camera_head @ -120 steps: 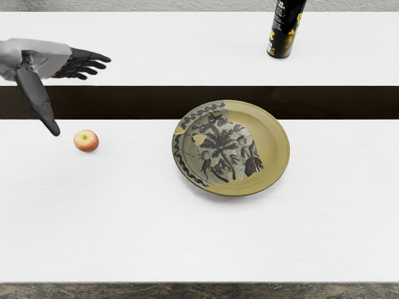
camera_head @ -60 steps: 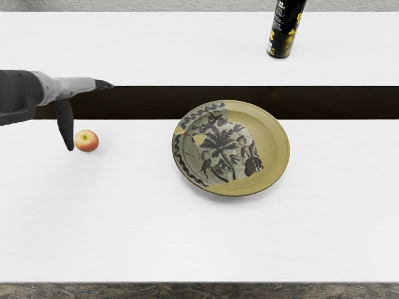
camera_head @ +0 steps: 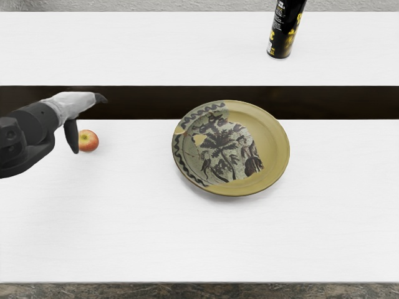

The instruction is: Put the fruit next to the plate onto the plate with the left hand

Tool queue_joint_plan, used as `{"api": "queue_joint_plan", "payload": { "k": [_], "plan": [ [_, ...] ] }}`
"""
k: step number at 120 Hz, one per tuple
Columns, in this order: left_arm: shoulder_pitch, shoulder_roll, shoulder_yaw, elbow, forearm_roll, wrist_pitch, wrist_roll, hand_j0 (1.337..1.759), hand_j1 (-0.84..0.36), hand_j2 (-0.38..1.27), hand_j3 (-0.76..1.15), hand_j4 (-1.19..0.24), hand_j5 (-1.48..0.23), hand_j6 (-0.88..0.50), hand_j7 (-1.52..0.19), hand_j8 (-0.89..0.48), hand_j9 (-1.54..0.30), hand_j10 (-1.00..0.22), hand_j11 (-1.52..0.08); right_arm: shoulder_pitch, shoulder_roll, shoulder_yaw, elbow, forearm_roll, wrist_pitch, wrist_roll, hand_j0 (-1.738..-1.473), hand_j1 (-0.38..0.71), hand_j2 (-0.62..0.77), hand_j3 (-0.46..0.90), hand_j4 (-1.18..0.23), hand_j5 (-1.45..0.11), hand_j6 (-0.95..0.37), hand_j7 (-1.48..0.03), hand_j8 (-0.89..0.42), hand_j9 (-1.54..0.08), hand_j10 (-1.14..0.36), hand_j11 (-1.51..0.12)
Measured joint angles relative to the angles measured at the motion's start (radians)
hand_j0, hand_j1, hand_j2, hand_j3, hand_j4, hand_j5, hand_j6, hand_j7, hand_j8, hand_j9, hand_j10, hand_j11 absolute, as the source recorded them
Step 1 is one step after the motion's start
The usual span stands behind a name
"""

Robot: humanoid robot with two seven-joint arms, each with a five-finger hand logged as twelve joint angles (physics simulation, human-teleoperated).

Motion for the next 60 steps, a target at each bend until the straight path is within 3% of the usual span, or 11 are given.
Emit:
{"api": "queue_joint_plan", "payload": {
  "k": [27, 60],
  "plan": [
    [0.030, -0.030, 0.058, 0.007, 0.037, 0.063, 0.000, 1.658, 0.12, 0.04, 0.00, -0.20, -0.26, -0.20, -0.25, -0.20, -0.25, -0.20, -0.25, 0.000, 0.000, 0.000, 0.000, 0.000, 0.000, 0.000, -1.658, -0.35, 0.00, 0.00, 0.00, 0.00, 0.00, 0.00, 0.00, 0.00, 0.00, 0.00],
    [0.028, -0.074, 0.100, 0.085, 0.059, 0.073, 0.000, 1.658, 0.10, 0.05, 0.00, -0.21, -0.27, -0.21, -0.27, -0.21, -0.27, -0.21, -0.27, 0.000, 0.000, 0.000, 0.000, 0.000, 0.000, 0.000, -1.658, -0.35, 0.00, 0.00, 0.00, 0.00, 0.00, 0.00, 0.00, 0.00, 0.00, 0.00]
  ]
}}
